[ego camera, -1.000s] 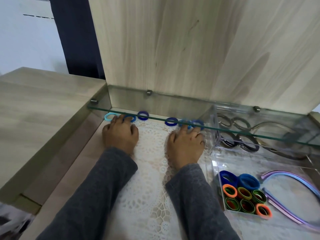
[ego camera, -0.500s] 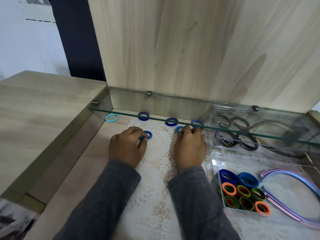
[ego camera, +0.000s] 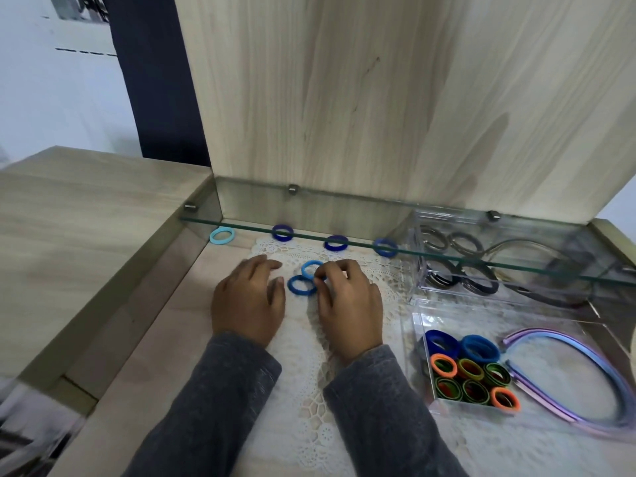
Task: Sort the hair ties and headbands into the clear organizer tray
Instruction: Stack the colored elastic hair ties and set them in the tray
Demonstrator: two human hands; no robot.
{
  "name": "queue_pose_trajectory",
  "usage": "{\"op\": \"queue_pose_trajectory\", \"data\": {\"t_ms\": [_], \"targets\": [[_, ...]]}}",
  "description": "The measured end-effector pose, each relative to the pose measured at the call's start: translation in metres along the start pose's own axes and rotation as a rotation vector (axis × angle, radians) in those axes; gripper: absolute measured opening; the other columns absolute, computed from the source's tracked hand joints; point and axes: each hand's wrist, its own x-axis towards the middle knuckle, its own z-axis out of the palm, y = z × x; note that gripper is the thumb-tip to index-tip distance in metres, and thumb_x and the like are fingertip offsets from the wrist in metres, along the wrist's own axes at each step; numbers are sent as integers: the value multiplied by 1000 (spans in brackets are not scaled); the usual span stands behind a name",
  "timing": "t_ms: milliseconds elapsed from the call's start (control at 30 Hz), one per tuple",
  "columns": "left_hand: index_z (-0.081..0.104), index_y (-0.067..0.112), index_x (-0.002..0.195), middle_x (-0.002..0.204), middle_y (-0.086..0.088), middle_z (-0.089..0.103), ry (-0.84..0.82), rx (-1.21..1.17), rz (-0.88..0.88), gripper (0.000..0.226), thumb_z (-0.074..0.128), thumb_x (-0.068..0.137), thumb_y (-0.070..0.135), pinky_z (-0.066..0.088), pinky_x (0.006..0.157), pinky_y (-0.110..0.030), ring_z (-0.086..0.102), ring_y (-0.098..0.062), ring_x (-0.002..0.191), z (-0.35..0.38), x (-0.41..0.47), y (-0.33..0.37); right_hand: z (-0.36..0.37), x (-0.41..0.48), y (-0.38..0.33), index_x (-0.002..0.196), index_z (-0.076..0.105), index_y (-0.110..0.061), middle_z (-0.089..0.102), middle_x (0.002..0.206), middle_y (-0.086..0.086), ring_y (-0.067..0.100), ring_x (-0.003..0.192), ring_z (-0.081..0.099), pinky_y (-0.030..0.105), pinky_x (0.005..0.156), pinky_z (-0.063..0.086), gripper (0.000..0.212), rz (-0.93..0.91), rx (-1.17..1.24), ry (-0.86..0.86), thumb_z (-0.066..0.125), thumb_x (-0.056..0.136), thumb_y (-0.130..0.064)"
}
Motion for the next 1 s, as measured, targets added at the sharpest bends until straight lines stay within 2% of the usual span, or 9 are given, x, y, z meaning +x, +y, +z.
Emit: {"op": "queue_pose_trajectory", "data": {"t_ms": [133,267,333,400,467,600,700,833,1000], "targets": [[47,22,139,150,-6,40,-144,143,-201,45,47,96,34,35,110,-43,34,-27,139,2,1,-7,1,-1,-3,97,64,-20,62,101,0,22,84,60,36,69,45,12,-71,-41,-34,60,86,-24],[32,25,149,159,-5,25,-218,184,-223,51,36,100,38,17,117,-42,21,-26,146,6,10,-9,1,-1,-3,96,64,-21,62,100,-1,22,82,59,36,67,44,13,-105,-72,-52,58,86,-27],[31,24,150,159,-4,23,-233,172,-233,52,36,100,38,14,118,-41,19,-26,146,8,15,-10,1,0,-3,96,65,-21,62,98,-1,22,81,59,36,67,44,19,-107,-80,-48,51,87,-31],[31,23,150,159,-4,23,-231,164,-230,52,36,100,38,14,118,-41,19,-26,146,7,16,-10,0,-1,-6,95,64,-22,62,97,-2,20,80,59,36,67,44,28,-109,-89,-42,40,88,-35],[29,24,150,159,-4,22,-252,175,-213,52,35,101,38,16,118,-42,19,-26,146,8,20,-10,0,-1,-8,96,64,-23,61,96,-2,19,80,58,36,67,44,31,-110,-98,-55,38,87,-37],[28,25,150,158,-1,26,-291,181,-205,51,35,101,39,19,118,-43,23,-23,145,11,37,-10,-1,-4,-8,99,63,-25,59,99,-2,17,83,56,35,71,43,19,-101,-117,-109,55,87,-37],[40,22,142,147,-2,43,-248,175,-182,46,40,99,38,31,111,-45,38,-22,135,15,53,-7,-6,-1,-6,102,60,-28,55,105,-2,15,90,53,35,76,44,24,-46,-75,-94,54,86,-43],[49,19,134,133,-6,54,-215,183,-174,41,44,97,37,39,102,-42,49,-25,122,22,69,-4,-8,5,2,112,58,-24,54,116,2,20,104,52,38,86,41,25,79,-117,-71,49,91,-34],[56,27,127,131,1,56,-158,104,-97,33,49,95,35,42,99,-43,54,-22,115,27,75,-9,-3,6,8,132,46,-20,45,140,3,22,130,39,42,107,27,38,164,-192,-202,40,97,-33]]}}
